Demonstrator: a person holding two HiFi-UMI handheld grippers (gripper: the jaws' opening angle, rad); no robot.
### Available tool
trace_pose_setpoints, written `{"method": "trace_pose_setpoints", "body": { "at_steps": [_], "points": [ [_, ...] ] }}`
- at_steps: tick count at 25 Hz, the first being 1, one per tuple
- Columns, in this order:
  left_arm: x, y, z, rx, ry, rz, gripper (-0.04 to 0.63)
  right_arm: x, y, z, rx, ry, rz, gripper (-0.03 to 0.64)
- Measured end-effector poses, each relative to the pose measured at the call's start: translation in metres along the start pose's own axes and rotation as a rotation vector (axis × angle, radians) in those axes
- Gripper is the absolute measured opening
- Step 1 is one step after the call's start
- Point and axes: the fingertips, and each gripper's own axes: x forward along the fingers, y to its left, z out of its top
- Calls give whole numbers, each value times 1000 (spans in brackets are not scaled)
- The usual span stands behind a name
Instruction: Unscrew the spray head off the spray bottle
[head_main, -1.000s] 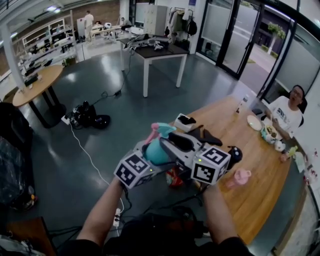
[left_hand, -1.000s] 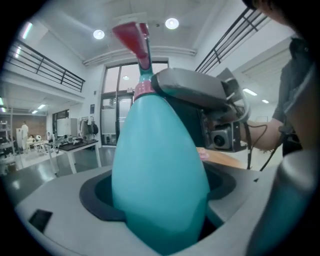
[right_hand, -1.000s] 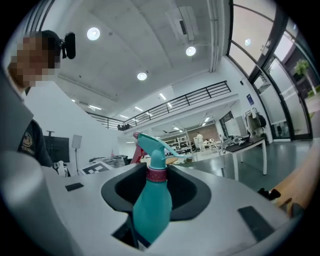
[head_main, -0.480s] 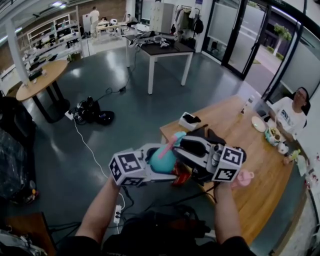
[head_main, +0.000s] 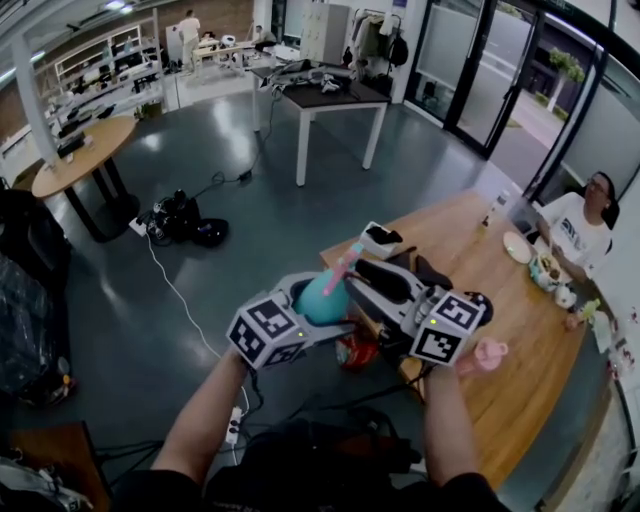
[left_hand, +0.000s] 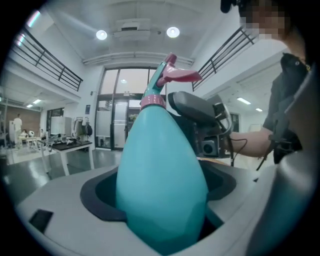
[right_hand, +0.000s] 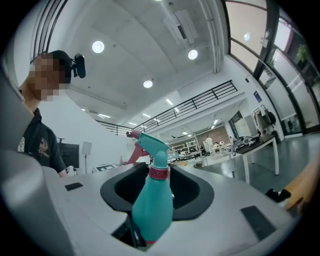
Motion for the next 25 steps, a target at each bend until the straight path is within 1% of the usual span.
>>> {"method": "trace_pose_setpoints", "body": {
  "at_steps": [3,5,9,10,12,13,16,19,21,25],
  "points": [
    [2,23,-5,-5,17,147,448,2,-8,2,0,-6,-97,149],
    [2,33,-7,-21,12,218,446,1,-9,6,8,-28,-139,149],
    [3,43,-2,-28,-29,304,446,-1,0,25,45,-90,-153,149],
    [3,45,-2,-28,-36,322,446,1,4,28,49,-92,-152,149],
    [3,48,-1,-20,-44,357,445,5,10,31,45,-84,-156,176],
    [4,49,-1,-14,-46,373,445,8,12,31,37,-74,-162,176],
    [3,51,2,-7,-59,398,443,18,17,27,-17,-25,-190,176],
    [1,47,8,-12,-103,378,443,20,20,20,-76,17,-196,175],
    [-1,45,12,-13,-124,364,443,17,22,20,-84,16,-186,176],
    [-6,47,14,-19,-137,357,443,13,20,23,-99,15,-187,176]
  ]
}}
